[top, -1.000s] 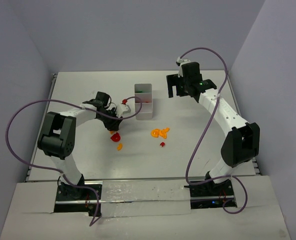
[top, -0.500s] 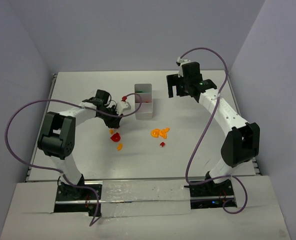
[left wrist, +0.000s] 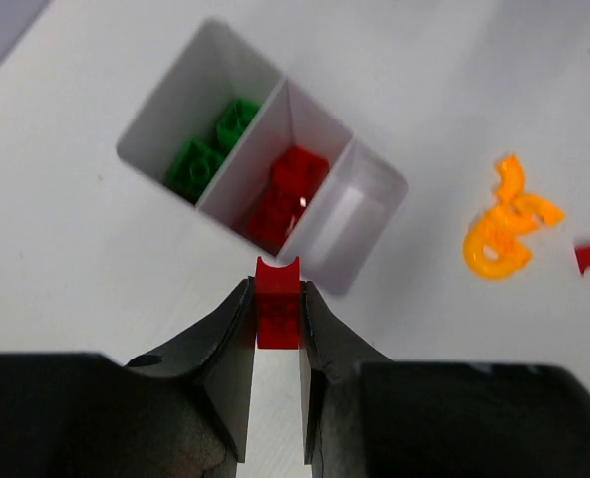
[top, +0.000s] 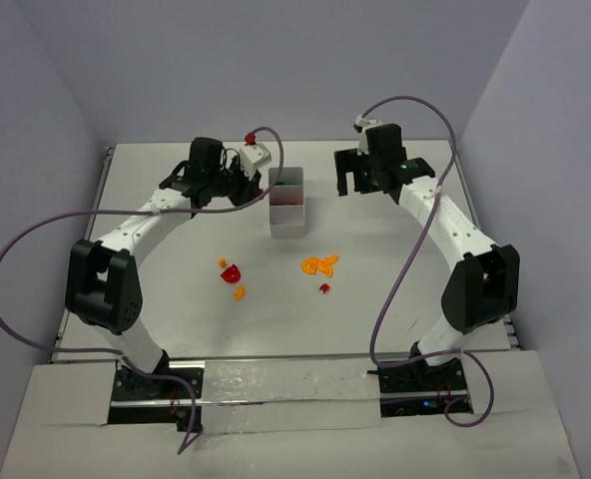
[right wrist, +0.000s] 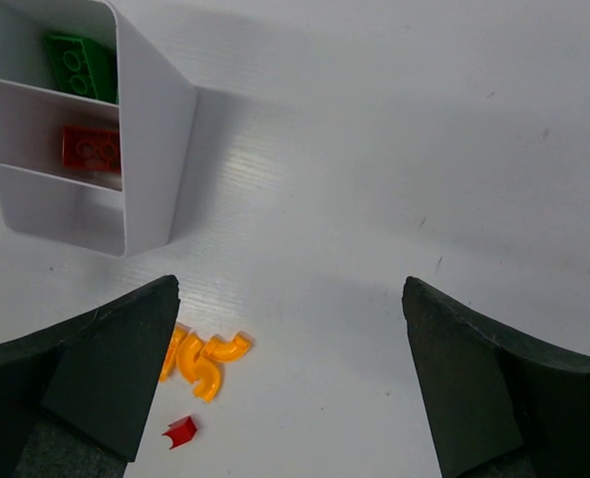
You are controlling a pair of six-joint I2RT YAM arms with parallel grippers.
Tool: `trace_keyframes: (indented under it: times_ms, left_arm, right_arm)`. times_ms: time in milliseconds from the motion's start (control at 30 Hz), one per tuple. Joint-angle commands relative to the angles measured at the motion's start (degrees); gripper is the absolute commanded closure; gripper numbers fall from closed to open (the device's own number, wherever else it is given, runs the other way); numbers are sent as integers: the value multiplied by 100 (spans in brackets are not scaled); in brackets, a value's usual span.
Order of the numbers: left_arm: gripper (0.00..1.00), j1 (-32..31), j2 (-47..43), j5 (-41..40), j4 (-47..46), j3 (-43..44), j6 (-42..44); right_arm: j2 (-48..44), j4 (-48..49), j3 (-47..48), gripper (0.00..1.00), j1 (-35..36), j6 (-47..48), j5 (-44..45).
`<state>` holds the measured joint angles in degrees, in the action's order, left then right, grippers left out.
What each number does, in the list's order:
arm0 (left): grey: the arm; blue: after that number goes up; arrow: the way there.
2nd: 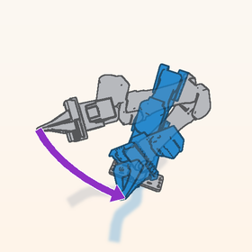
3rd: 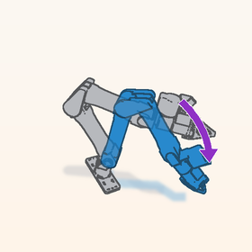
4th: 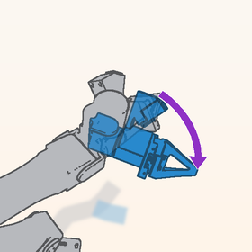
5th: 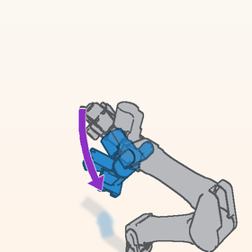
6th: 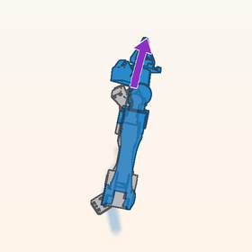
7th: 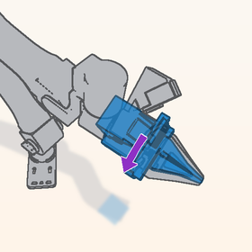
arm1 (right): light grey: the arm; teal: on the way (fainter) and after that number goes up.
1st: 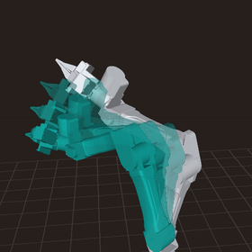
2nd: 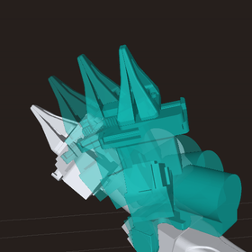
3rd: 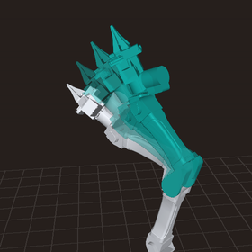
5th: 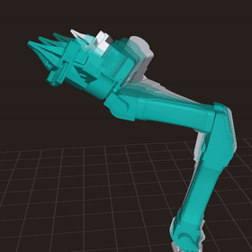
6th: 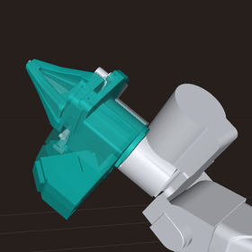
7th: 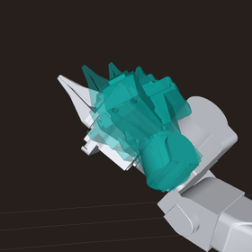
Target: Sort the legos into containers by color
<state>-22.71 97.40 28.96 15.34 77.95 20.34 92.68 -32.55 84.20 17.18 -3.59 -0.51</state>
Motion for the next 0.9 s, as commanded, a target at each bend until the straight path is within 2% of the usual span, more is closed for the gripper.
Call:
trace_keyframes:
  times_ms: [0,267,433,533,633,733,867]
  left_arm:
    - [100,-225,482,-266,-721,463,-507]
    - [99,-354,1286,-523,-858,1118,-603]
    - [95,-429,1529,-666,-857,1320,-540]
    - [87,-478,1646,-760,-797,1420,-520]
    - [68,-523,1677,-829,-735,1451,-505]
    - [56,-550,1660,-882,-708,1452,-487]
    - [50,-567,1601,-959,-633,1489,-475]
  right_arm:
    - [-94,-102,50,0,-67,132,-98]
    - [-163,-102,-148,0,-172,225,-72]
    - [-145,-94,-195,0,-233,227,-109]
    - [-142,-94,-231,0,-242,243,-148]
    - [-154,-94,-263,0,-242,271,-126]
    - [-172,-102,-273,0,-251,271,-125]
    - [-184,-111,-260,0,-251,258,-116]
